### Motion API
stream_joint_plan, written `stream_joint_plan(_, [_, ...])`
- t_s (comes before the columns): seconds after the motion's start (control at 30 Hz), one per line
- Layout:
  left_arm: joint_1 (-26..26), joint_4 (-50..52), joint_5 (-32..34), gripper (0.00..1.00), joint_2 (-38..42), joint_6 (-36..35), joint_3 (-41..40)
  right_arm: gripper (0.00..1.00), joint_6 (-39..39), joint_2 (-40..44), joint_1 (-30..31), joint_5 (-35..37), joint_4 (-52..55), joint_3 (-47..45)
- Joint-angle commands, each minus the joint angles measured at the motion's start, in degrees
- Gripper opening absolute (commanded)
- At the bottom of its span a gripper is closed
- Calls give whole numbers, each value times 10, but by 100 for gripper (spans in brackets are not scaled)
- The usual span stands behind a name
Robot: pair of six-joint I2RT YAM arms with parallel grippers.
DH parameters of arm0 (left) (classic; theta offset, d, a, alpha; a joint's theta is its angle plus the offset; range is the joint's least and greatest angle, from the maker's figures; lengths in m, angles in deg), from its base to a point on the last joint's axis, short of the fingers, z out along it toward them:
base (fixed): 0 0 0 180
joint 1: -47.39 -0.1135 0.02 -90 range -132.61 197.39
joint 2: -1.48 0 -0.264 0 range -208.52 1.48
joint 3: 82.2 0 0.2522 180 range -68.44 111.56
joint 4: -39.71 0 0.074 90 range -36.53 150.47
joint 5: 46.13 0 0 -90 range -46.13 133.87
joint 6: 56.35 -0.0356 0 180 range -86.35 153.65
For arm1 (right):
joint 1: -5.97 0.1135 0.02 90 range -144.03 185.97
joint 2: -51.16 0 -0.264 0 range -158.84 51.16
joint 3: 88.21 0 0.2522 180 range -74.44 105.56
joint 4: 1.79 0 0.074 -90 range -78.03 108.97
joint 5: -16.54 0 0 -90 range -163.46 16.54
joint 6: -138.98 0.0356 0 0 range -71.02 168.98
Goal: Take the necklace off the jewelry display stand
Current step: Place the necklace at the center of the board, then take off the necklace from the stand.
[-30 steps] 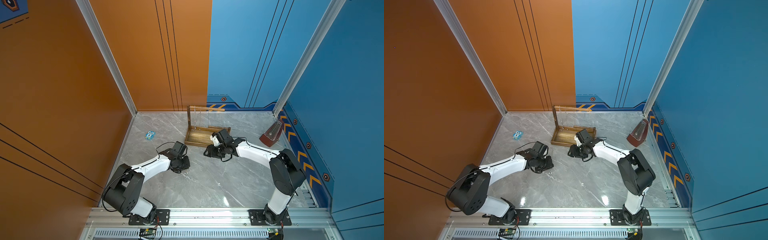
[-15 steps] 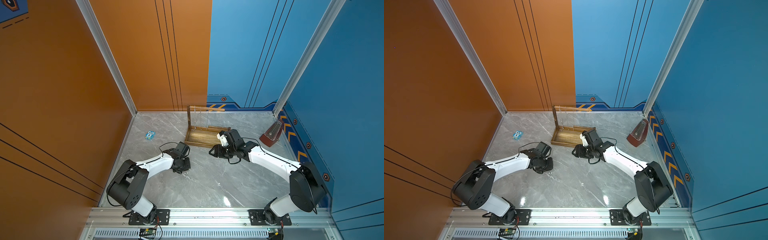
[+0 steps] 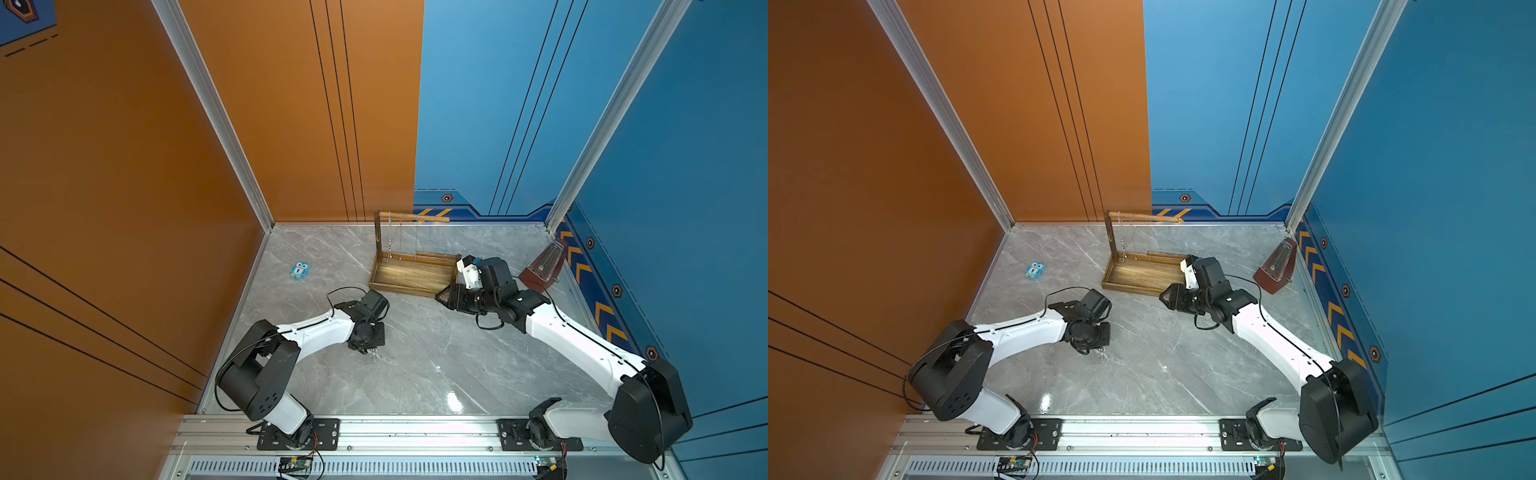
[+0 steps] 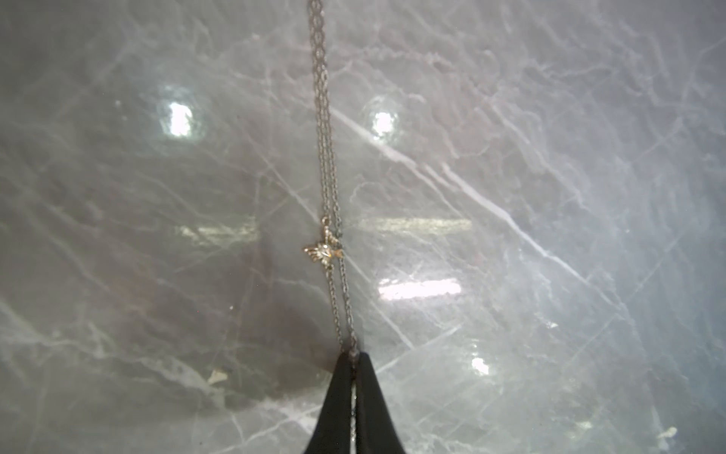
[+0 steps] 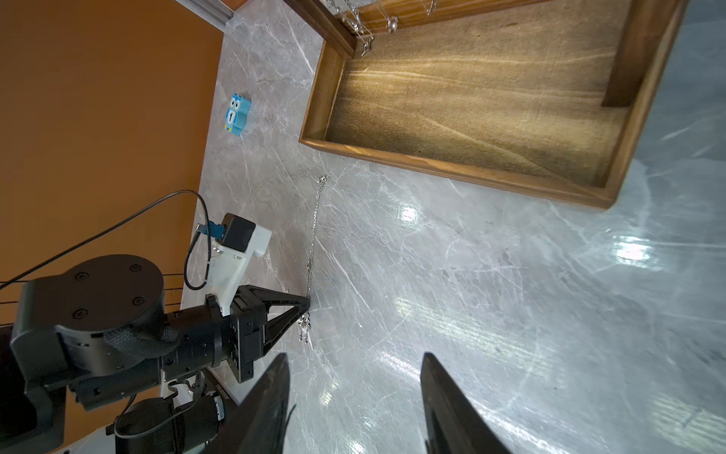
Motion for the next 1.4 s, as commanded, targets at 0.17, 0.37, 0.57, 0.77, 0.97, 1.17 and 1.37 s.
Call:
stream_joint_plan(0.17, [15, 87, 10, 8, 51, 13, -66, 55, 5, 39, -10, -10, 1, -15])
stream_joint_plan(0.37, [8, 90, -5, 23, 101, 22, -93, 55, 5, 47, -11, -9, 5, -15])
stream_joint_plan(0.57, [-2, 90, -25, 42, 118, 20, -75, 56, 3, 51, -12, -6, 14, -11])
stream_joint_plan(0.77, [-7, 91, -49, 52, 139, 20, -45, 56, 0, 66, -16, 5, 32, -14])
stream_joint_plan(0.97, [-19, 89, -77, 69, 188, 14, -2, 56, -5, 77, -34, 18, 60, -15])
stream_joint_plan(1.17, [-35, 87, -92, 99, 245, -4, 36, 55, -4, 98, -75, 21, 88, -15])
stream_joint_plan(1.37, [-82, 88, -143, 98, 278, -40, 67, 51, 10, 105, -125, 11, 116, 16])
